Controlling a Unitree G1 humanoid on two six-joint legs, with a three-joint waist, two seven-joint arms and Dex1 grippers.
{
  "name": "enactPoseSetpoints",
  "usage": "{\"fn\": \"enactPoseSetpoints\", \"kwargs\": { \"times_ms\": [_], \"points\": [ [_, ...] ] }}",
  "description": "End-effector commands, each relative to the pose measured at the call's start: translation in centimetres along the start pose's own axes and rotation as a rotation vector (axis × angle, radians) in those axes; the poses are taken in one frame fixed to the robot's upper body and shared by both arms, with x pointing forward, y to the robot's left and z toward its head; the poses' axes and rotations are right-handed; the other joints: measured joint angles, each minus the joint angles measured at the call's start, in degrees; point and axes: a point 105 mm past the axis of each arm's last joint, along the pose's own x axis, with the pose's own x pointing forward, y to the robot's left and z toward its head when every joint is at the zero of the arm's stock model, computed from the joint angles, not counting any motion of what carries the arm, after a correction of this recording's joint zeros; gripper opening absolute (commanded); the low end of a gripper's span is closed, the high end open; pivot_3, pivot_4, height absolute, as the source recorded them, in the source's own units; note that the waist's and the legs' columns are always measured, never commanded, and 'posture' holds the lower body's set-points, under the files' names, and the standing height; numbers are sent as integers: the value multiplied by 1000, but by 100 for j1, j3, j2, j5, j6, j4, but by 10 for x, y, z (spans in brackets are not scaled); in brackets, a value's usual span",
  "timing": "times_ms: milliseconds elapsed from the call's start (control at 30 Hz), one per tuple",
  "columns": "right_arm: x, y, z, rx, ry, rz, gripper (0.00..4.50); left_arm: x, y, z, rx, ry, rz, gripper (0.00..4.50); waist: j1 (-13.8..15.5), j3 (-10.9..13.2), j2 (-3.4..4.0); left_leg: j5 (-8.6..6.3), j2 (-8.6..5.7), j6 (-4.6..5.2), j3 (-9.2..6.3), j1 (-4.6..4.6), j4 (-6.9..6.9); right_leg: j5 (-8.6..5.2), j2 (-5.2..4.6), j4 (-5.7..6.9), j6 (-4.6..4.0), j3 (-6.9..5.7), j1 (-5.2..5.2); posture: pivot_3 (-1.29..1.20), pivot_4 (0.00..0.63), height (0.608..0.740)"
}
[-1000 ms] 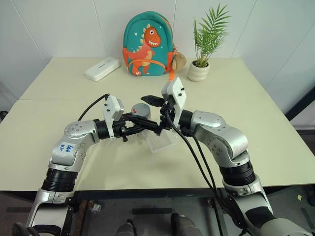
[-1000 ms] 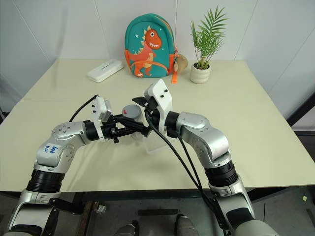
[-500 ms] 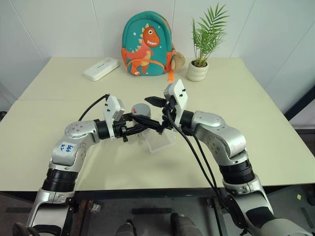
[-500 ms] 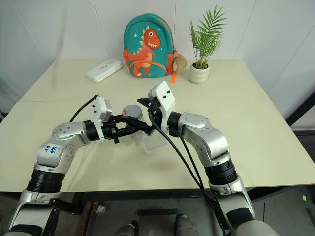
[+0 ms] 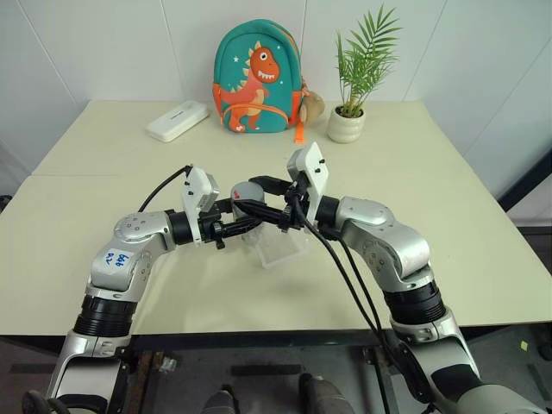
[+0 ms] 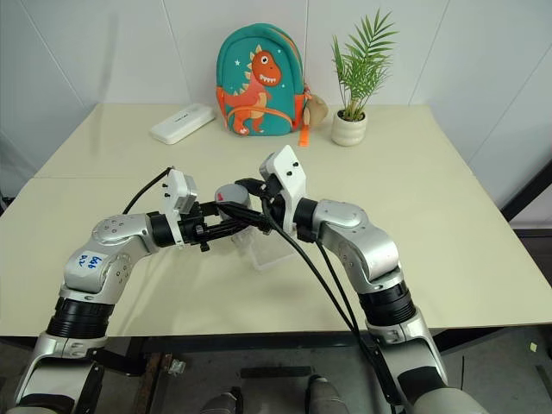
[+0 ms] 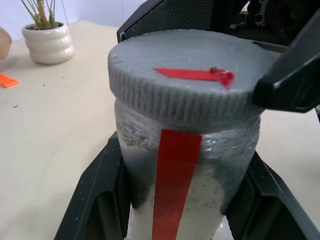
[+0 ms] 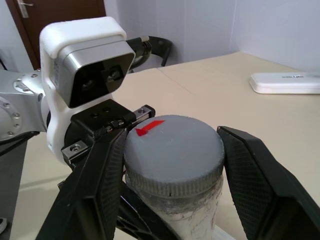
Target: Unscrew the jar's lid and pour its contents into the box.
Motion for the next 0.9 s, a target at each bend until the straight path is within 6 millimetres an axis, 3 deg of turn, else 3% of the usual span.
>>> {"fn": "enactPoseSetpoints", "kwargs": {
  "times_ms": [33,200,500,700,900],
  "points": [
    [-9,12,12,-15,-31,156,2522,-4,-8,30,50,-90,-91,1955,3,0,0,0,0,0,0,-1,0,0,0,0,0,0,0,0,150,740],
    [-24,23,24,-24,-20,404,2522,-8,-23,37,20,-108,-277,1955,-6,1,0,0,1,0,1,-1,1,0,3,0,-1,0,-1,0,150,740],
    [-26,15,41,-22,-49,484,2522,-9,-34,39,45,-96,-390,1955,-23,1,0,0,14,0,1,-2,4,-19,15,12,-33,1,-8,0,150,740],
    [-25,10,50,-17,-114,425,4426,-9,-31,40,36,-114,-352,1955,-15,1,1,0,14,0,1,-1,3,-13,16,25,-18,1,-15,0,150,740],
    [-31,-4,65,-65,-173,310,4471,-14,-21,38,45,-104,-276,1955,-10,1,1,0,14,0,1,-2,6,-1,17,29,3,1,-17,0,150,740]
  ]
}}
